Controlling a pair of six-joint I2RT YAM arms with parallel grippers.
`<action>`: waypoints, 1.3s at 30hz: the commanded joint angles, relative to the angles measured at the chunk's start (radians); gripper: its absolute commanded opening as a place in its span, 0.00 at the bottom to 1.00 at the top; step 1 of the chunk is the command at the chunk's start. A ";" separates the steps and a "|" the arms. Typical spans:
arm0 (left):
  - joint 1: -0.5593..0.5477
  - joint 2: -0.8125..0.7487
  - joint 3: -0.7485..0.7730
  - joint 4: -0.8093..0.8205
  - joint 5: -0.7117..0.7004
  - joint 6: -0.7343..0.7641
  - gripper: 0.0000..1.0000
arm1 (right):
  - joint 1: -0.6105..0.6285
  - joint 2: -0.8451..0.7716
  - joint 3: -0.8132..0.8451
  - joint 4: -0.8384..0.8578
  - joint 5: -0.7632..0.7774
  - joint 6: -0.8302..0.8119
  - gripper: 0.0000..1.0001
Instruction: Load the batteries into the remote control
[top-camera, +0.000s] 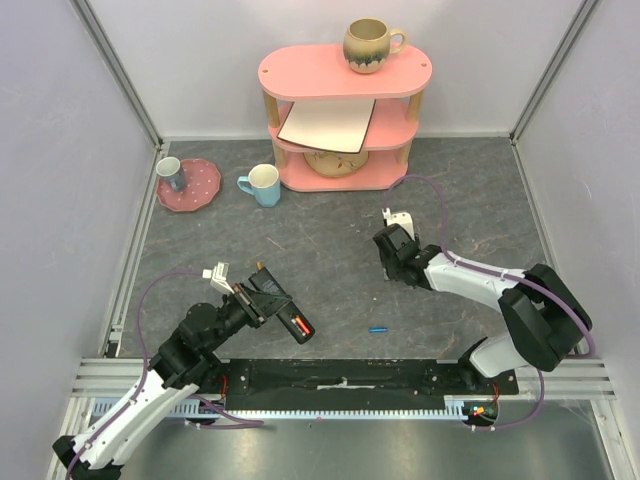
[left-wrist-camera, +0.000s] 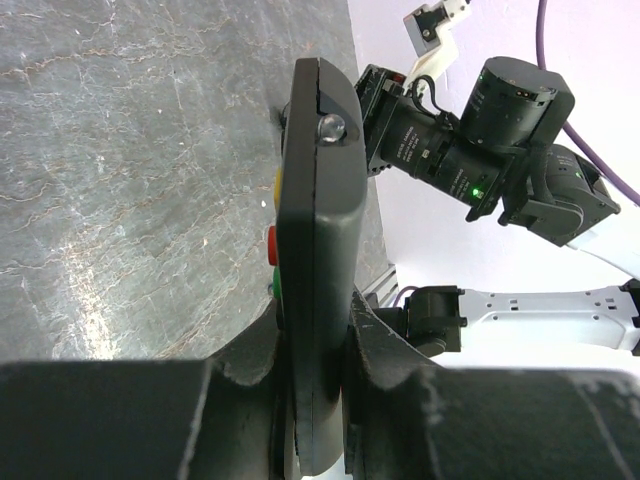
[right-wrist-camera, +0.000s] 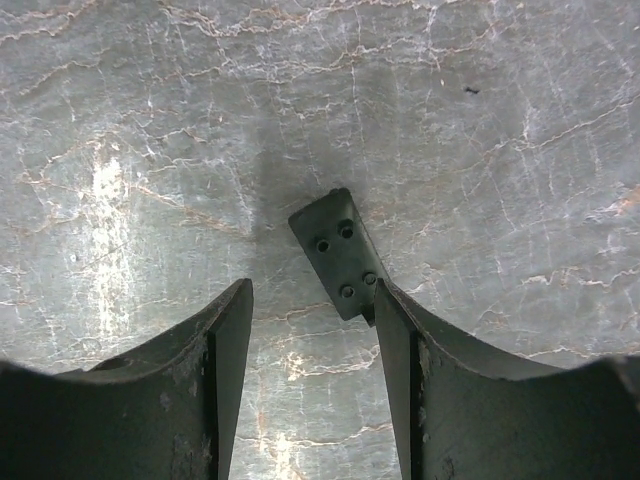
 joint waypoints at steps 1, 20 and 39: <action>-0.001 -0.080 -0.006 0.056 0.015 -0.009 0.02 | -0.028 -0.007 -0.024 0.064 -0.055 0.037 0.59; -0.001 -0.064 -0.020 0.072 0.015 -0.013 0.02 | -0.101 0.019 -0.107 0.185 -0.239 0.050 0.40; -0.001 -0.043 -0.020 0.096 0.018 -0.013 0.02 | -0.137 -0.179 -0.207 0.341 -0.381 0.140 0.00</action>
